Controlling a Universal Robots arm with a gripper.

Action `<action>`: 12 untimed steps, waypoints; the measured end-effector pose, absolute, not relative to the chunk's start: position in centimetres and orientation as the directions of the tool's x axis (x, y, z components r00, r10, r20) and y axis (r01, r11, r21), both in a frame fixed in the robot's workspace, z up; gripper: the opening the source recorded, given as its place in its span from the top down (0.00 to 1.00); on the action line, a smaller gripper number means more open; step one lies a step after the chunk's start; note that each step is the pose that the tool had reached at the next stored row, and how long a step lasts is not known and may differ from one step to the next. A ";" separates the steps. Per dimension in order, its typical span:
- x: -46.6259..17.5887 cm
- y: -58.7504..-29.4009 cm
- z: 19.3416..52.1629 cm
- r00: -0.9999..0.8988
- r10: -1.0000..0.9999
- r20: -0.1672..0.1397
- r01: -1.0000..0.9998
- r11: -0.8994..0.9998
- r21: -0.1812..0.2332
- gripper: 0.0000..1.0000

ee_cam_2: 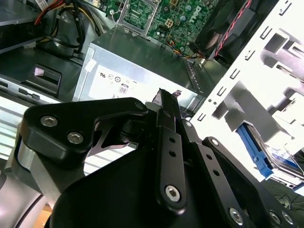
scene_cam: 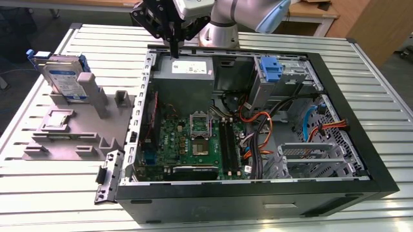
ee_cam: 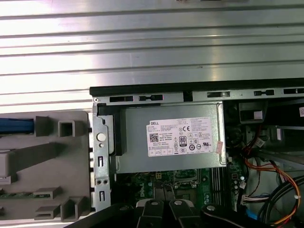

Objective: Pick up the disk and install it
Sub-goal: 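Reach for the disk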

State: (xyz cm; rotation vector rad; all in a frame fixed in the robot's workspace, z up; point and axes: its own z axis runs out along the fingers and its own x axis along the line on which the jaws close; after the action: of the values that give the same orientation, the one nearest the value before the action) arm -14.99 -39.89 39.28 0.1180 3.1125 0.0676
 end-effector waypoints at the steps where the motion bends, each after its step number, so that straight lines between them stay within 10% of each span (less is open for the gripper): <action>1: -15.0 -39.9 39.3 -0.997 0.076 -0.024 0.075 0.996 0.044 0.90; 12: -15.3 -39.9 39.3 -0.997 0.076 -0.024 0.075 0.996 0.044 0.90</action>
State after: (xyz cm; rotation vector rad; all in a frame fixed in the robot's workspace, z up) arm -15.27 -39.89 39.25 0.1179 3.1125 0.0676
